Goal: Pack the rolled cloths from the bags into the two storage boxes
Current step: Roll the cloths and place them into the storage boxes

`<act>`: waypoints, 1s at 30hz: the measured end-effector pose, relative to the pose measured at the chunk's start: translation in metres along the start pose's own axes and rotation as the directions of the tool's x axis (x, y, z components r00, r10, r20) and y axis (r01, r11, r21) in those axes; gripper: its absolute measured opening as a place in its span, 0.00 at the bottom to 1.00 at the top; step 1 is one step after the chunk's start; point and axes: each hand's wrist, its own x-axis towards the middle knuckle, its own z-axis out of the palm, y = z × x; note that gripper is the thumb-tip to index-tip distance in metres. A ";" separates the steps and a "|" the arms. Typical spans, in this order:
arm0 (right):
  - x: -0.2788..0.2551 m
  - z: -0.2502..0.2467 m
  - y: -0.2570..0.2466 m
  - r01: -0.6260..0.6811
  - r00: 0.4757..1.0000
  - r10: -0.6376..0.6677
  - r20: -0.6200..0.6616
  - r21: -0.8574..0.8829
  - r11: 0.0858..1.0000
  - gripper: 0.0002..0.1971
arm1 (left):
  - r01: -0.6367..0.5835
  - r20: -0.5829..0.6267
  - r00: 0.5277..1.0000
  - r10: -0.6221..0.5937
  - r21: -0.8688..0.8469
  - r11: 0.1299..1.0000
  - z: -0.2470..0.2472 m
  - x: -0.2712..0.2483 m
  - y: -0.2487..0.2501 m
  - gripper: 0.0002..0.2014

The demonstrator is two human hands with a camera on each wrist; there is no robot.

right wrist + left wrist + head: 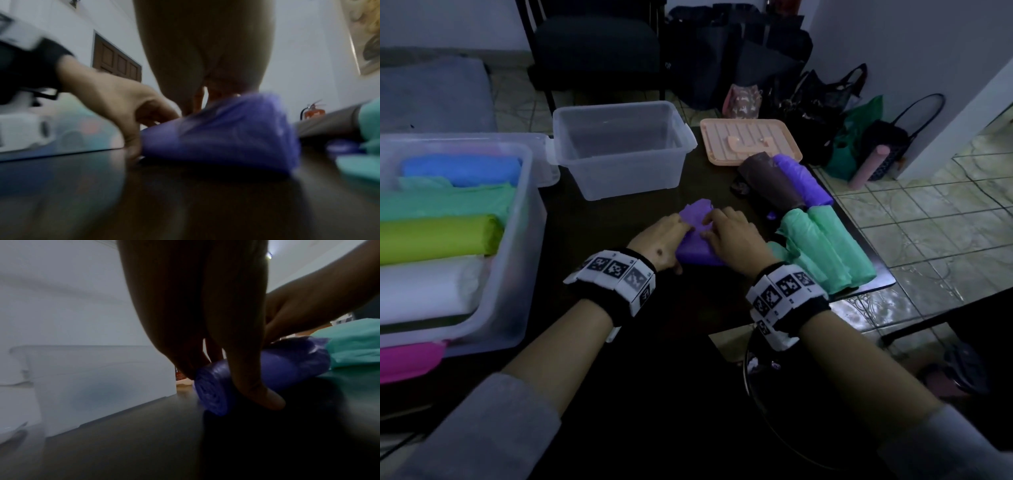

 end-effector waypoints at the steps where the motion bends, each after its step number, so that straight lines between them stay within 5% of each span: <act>1: -0.002 0.005 -0.002 0.022 0.997 -0.020 -0.069 0.023 1.000 0.16 | -0.005 0.010 1.000 0.006 -0.002 1.000 0.000 0.001 -0.002 0.36; 4: -0.014 0.018 -0.006 0.068 0.983 -0.057 -0.173 0.055 0.996 0.17 | -0.018 0.052 0.998 0.019 -0.023 1.000 -0.003 0.005 -0.003 0.31; 7: -0.024 0.020 -0.006 0.122 0.985 -0.132 -0.108 -0.093 0.988 0.30 | -0.013 0.108 0.994 0.017 -0.045 0.999 -0.008 0.010 -0.004 0.27; 10: -0.022 0.015 -0.007 0.132 0.990 -0.139 -0.022 -0.188 0.973 0.31 | 0.002 0.125 0.992 0.001 -0.023 1.000 -0.011 0.011 -0.005 0.31; 14: -0.010 0.001 -0.008 0.074 0.984 -0.072 0.161 -0.003 0.997 0.28 | 0.006 -0.061 0.998 -0.018 -0.181 0.983 -0.017 -0.002 -0.015 0.32; 18: 0.000 -0.015 -0.003 0.042 0.929 -0.066 0.364 0.072 0.997 0.26 | -0.013 -0.057 0.998 0.000 -0.232 0.973 -0.018 -0.011 -0.024 0.22; 24: 0.020 -0.022 0.003 -0.083 0.906 0.055 0.420 0.048 0.995 0.33 | -0.004 -0.052 0.999 -0.011 -0.283 0.959 -0.019 -0.008 -0.026 0.21; 28: 0.028 -0.029 0.001 -0.172 0.908 0.071 0.413 0.212 0.962 0.55 | 0.018 -0.015 1.000 -0.024 -0.310 0.950 -0.023 -0.007 -0.025 0.21; 30: 0.028 -0.030 -0.002 -0.186 0.888 0.068 0.455 0.220 0.958 0.51 | 0.030 0.004 1.000 -0.030 -0.315 0.949 -0.025 -0.006 -0.024 0.21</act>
